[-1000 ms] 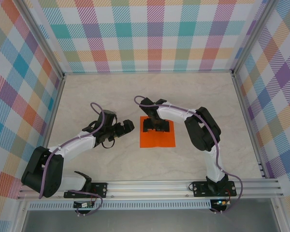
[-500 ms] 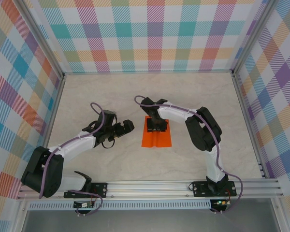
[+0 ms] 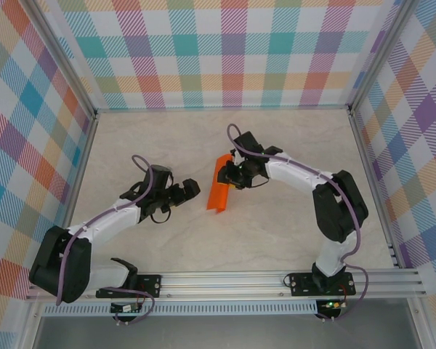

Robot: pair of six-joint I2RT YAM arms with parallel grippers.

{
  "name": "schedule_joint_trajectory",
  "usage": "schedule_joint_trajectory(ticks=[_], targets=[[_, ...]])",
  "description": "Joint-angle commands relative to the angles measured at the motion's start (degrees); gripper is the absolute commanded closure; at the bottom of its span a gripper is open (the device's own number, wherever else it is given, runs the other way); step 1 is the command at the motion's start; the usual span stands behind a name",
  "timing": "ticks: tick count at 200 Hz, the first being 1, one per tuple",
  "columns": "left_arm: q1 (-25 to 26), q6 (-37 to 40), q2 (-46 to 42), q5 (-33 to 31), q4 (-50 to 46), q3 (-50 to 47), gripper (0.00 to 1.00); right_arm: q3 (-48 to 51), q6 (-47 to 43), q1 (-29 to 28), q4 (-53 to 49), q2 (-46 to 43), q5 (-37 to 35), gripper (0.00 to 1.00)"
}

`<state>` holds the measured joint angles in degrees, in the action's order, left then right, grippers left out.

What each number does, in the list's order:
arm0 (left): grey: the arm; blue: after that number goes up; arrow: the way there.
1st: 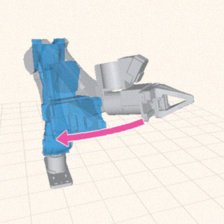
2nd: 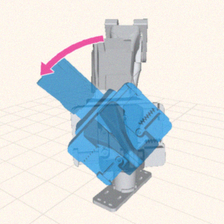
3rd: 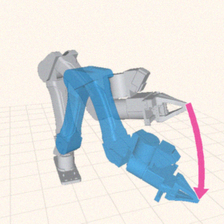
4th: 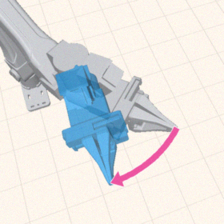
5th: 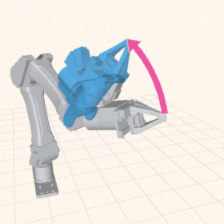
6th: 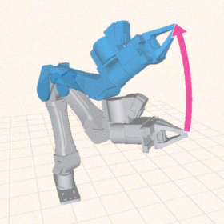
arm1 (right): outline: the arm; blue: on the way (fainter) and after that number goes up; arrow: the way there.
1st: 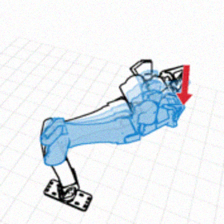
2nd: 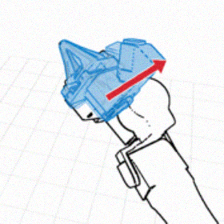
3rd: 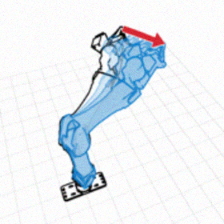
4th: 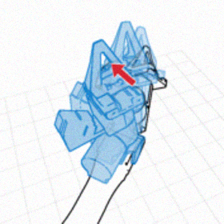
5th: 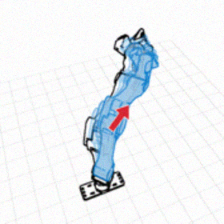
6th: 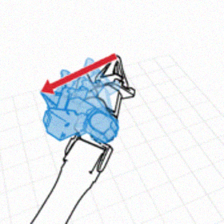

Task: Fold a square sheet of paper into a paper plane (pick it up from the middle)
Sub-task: Fold the square sheet of paper in half at the center of the table.

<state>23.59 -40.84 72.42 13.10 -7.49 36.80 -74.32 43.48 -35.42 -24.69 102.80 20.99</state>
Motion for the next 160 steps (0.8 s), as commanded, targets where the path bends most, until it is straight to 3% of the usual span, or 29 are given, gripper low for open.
schedule_joint_trajectory(ticks=[1,31,70,121,160], targets=[[-2.1,-3.1,-2.3,5.0,2.3,1.0,0.00,2.3,3.1,1.3,11.6,-0.3,13.4,0.64],[-2.9,-4.1,-2.0,9.0,3.9,2.0,0.00,8.5,7.0,4.8,21.7,1.7,21.2,0.60],[-2.8,-4.9,1.0,11.9,5.4,2.1,0.00,6.6,1.2,5.4,9.8,5.8,15.3,0.59],[-1.1,-5.7,4.2,12.0,6.6,2.1,0.02,3.8,-5.3,5.5,1.4,9.4,9.9,0.55],[-0.1,-5.6,6.4,12.3,7.3,2.9,0.02,2.3,-7.2,5.8,-3.4,8.7,5.5,0.40]])
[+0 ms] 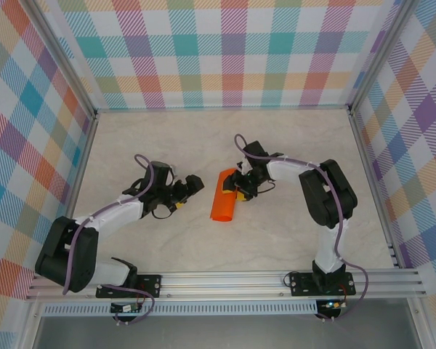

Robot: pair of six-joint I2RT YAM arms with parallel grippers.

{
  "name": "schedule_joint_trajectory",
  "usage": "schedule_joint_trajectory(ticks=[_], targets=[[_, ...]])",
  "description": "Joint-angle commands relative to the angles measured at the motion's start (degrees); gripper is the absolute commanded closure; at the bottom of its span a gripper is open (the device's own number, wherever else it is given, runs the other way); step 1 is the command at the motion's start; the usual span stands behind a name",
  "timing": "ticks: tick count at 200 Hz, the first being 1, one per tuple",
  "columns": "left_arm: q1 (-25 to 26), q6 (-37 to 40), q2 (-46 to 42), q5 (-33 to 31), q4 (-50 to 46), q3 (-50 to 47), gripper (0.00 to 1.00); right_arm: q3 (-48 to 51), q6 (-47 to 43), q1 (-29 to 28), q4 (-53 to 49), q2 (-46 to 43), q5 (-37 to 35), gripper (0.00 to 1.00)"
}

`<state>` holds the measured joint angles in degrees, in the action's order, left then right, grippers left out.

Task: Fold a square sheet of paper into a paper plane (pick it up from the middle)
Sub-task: Fold the square sheet of paper in half at the center of the table.

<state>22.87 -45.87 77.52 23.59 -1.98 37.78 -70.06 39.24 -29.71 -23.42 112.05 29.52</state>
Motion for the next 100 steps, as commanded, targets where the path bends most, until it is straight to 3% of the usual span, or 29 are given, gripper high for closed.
schedule_joint_trajectory(ticks=[1,54,100], targets=[[0.6,-0.6,1.4,1.8,1.8,2.0,0.02,-1.9,-2.9,0.1,-4.7,-0.7,-3.0,0.40],[1.4,0.2,3.8,3.2,2.3,3.4,0.04,-0.5,-2.0,0.5,-6.7,-5.2,-6.0,0.27],[1.7,1.2,5.3,4.3,2.4,4.2,0.04,1.7,-1.0,0.6,-8.3,-7.5,-9.1,0.26]])
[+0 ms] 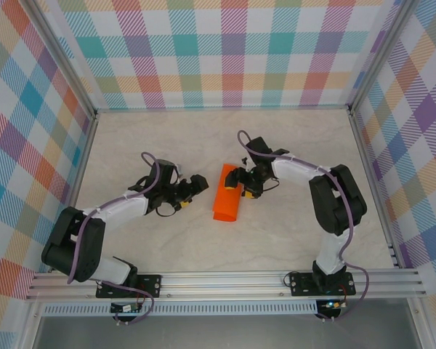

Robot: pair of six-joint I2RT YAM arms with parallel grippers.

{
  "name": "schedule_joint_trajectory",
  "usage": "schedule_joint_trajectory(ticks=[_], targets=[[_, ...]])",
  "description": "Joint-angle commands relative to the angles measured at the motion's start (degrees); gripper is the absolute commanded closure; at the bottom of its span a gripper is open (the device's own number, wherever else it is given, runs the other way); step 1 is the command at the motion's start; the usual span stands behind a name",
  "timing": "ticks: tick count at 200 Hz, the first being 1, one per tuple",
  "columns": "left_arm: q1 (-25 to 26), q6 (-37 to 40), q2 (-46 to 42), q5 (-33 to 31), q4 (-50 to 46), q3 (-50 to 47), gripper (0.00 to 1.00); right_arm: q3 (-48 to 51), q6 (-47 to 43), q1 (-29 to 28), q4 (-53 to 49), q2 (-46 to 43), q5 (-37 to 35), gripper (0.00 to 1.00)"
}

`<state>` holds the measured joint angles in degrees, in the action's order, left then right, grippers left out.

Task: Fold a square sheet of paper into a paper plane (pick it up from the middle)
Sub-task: Fold the square sheet of paper in half at the center of the table.

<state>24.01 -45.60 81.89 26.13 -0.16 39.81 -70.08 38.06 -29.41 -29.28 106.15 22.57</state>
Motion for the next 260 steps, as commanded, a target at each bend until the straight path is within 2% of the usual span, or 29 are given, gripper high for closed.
schedule_joint_trajectory(ticks=[1,44,71,120,158,215,260], targets=[[0.6,1.0,1.0,1.9,0.6,2.2,0.04,1.8,0.2,0.3,-2.5,-1.6,-2.2,0.26],[1.5,1.6,4.0,3.4,0.9,4.4,0.14,2.8,1.5,0.3,-2.9,-0.7,-4.9,0.27],[2.2,1.6,5.8,3.4,0.9,5.5,0.20,3.1,2.6,0.3,-1.3,0.4,-4.1,0.27],[3.2,1.4,7.6,3.0,1.0,6.4,0.23,1.2,5.5,0.2,-1.1,2.6,-4.3,0.25],[3.9,1.3,9.8,3.7,0.8,8.1,0.37,1.1,5.6,0.1,-0.9,2.5,-4.0,0.25],[5.5,1.2,15.1,5.4,1.5,10.5,0.36,3.2,6.9,0.2,3.0,0.1,-1.5,0.22],[6.0,0.3,17.9,9.0,4.7,11.1,0.40,3.8,7.8,0.2,4.5,-0.2,-0.4,0.22]])
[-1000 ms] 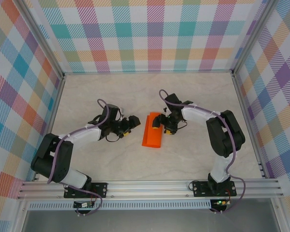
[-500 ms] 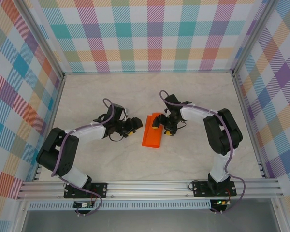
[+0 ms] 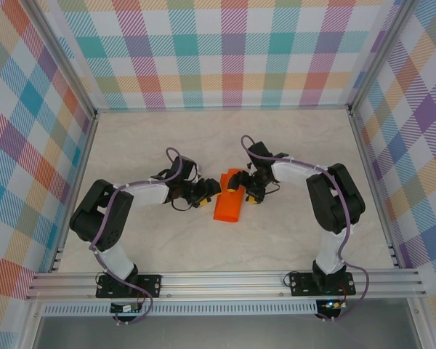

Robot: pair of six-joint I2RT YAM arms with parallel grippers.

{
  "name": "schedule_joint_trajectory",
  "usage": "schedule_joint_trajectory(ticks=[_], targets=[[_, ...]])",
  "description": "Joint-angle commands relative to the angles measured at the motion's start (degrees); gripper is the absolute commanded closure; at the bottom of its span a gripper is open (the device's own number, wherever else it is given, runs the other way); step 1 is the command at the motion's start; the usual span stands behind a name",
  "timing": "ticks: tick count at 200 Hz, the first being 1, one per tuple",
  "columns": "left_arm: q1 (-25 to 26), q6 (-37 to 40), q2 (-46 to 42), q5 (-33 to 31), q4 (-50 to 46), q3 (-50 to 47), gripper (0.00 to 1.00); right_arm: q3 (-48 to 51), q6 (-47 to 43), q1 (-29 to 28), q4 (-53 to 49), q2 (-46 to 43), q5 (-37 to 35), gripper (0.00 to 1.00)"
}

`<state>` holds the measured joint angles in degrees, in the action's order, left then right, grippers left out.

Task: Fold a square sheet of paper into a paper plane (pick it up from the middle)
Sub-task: Fold the square sheet of paper in half at the center of the table.

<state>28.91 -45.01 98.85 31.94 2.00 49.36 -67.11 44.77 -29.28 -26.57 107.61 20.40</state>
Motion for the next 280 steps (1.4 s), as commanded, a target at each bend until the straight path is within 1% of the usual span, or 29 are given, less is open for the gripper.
schedule_joint_trajectory(ticks=[1,15,40,62,84,106,123,141,157,173,202,217,241,280], targets=[[1.1,-0.3,1.0,3.2,2.6,1.6,0.40,0.8,1.1,0.1,1.8,-1.7,1.8,0.22],[1.1,-0.8,1.1,3.7,3.9,1.1,0.42,0.9,1.2,0.1,1.8,-1.7,1.7,0.22],[1.1,-0.8,2.2,5.3,4.2,1.4,0.43,1.3,1.3,0.1,2.4,-1.7,2.2,0.22],[1.2,-1.0,2.5,5.4,4.9,0.9,0.47,1.3,1.3,0.2,2.5,-1.7,2.3,0.22],[1.2,-1.1,2.7,6.0,5.2,0.8,0.54,1.4,1.1,0.2,2.3,-1.7,2.3,0.22],[1.1,-0.7,3.0,6.1,4.3,1.2,0.58,1.5,1.2,0.2,2.4,-1.9,2.3,0.22],[1.1,-0.7,3.0,5.9,4.0,1.1,0.58,1.8,1.3,0.2,2.6,-2.2,2.5,0.22],[1.2,-0.3,3.2,5.4,3.2,1.1,0.56,1.9,1.3,0.3,2.6,-2.3,2.4,0.22],[1.2,-0.3,3.3,5.7,3.5,1.1,0.56,2.0,1.3,0.3,2.7,-2.4,2.7,0.22],[1.2,-0.1,3.8,5.8,3.4,1.3,0.53,2.1,1.4,0.4,3.0,-2.4,3.0,0.22],[1.3,0.0,4.8,7.0,3.8,1.8,0.53,2.3,1.5,0.4,3.3,-2.5,3.1,0.22],[1.4,-0.1,5.4,7.5,4.1,2.0,0.58,2.3,1.6,0.4,3.3,-2.6,3.2,0.22],[1.4,-0.2,5.3,7.8,4.6,1.8,0.74,2.2,1.4,0.4,3.1,-2.5,2.9,0.22],[1.4,0.4,3.5,4.0,2.5,1.3,0.93,2.7,0.8,0.8,2.2,-3.9,2.3,0.21]])
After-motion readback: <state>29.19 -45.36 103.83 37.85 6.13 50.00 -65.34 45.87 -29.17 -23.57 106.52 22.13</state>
